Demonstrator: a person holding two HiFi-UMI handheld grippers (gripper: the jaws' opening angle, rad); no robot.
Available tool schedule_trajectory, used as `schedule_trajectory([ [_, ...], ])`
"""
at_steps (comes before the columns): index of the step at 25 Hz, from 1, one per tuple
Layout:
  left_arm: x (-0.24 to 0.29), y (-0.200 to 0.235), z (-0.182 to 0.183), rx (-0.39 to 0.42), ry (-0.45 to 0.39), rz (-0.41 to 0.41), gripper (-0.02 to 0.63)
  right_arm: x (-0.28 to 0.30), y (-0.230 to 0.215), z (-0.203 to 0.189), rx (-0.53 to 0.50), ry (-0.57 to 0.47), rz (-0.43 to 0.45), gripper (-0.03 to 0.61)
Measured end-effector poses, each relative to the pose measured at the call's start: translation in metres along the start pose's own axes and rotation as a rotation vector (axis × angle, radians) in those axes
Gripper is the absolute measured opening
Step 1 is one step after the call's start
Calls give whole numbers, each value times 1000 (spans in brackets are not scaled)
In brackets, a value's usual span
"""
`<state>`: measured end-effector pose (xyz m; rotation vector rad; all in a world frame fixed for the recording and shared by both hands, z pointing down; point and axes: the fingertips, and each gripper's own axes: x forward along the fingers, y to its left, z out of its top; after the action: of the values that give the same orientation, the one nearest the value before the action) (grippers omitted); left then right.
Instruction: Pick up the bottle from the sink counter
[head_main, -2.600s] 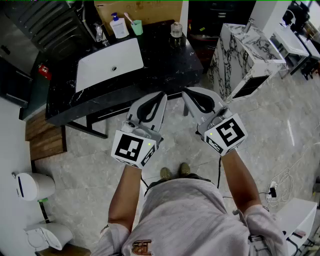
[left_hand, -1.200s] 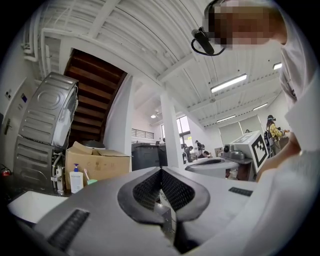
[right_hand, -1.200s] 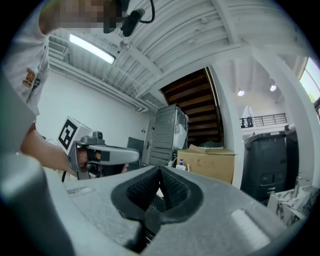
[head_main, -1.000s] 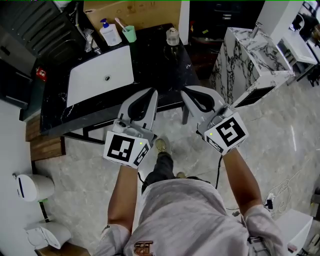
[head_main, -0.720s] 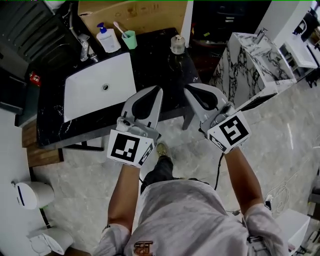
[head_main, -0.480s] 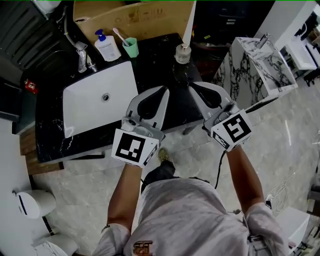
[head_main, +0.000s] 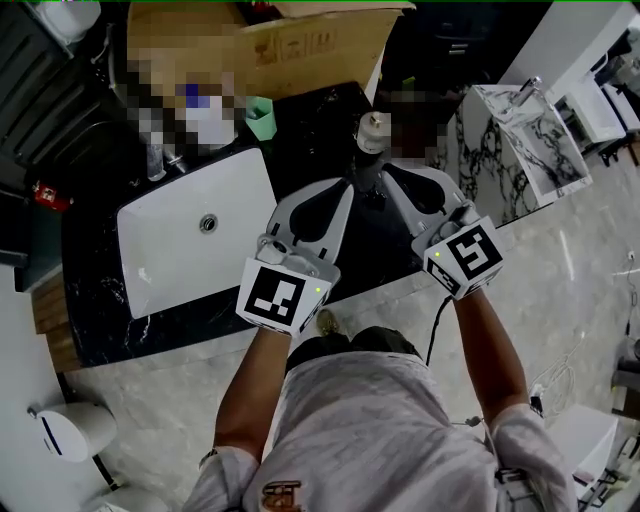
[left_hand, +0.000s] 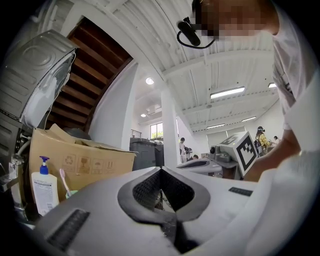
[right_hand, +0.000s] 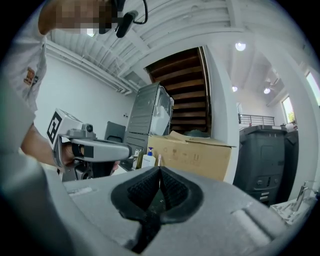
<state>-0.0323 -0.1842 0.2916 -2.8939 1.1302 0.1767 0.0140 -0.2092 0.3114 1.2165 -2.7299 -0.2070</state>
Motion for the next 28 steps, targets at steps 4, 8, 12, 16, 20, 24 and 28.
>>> schedule_trajectory([
  [4,11,12,-2,-10,3,1,0,12,-12,-12,21,44,-4,54],
  [8,20,22,-9,-22,15,16,0,26,-26,-28,27,89,-2,130],
  [12,29,28,-18,-18,20,33,0,37,-42,-45,35,126,-6,218],
  [16,36,35,-20,-27,30,64,0,49,-62,-64,46,167,-20,307],
  [20,43,42,-22,-36,40,96,0,62,-80,-87,57,214,-16,343],
  [24,49,46,-36,-39,53,111,0,76,-92,-111,72,267,4,370],
  [28,55,47,-42,-39,68,120,0,89,-105,-132,117,310,20,382],
])
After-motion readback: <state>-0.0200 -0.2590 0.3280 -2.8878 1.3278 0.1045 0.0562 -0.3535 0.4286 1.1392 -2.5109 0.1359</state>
